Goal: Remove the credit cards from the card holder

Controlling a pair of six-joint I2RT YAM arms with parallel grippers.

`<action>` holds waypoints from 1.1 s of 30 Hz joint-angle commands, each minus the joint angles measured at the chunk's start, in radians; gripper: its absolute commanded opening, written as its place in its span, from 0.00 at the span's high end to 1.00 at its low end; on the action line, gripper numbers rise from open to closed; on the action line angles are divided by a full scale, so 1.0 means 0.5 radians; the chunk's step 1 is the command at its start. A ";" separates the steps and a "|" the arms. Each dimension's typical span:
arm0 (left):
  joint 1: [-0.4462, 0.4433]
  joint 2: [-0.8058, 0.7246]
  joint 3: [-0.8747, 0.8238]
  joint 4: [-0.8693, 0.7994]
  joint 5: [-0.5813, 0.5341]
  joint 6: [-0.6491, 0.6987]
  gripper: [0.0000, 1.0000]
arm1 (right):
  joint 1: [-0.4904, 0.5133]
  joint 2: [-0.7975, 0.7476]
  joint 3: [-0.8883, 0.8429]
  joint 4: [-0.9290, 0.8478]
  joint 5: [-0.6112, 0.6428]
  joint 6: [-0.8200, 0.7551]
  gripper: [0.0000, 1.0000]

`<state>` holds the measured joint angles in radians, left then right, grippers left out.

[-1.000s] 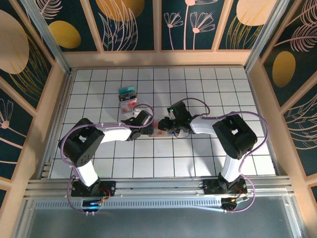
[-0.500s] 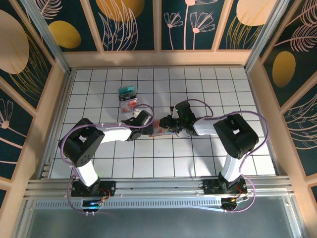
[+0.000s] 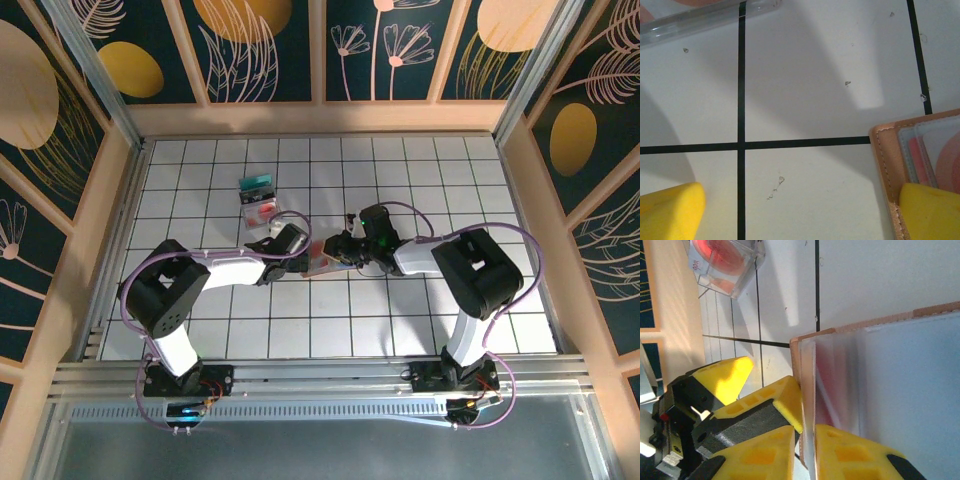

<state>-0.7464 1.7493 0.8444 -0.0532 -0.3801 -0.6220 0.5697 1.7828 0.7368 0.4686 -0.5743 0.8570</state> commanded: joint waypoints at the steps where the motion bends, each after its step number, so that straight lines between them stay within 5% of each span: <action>1: -0.014 -0.005 0.008 -0.137 -0.024 0.013 0.01 | -0.019 0.003 -0.048 0.191 -0.092 0.075 0.83; 33: -0.013 0.027 -0.008 -0.151 -0.040 0.001 0.01 | -0.114 -0.097 -0.230 0.344 -0.107 0.170 0.84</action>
<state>-0.7467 1.7493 0.8455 -0.0566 -0.3866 -0.6220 0.5175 1.7527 0.6300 0.6106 -0.6224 0.9291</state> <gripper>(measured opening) 0.988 0.155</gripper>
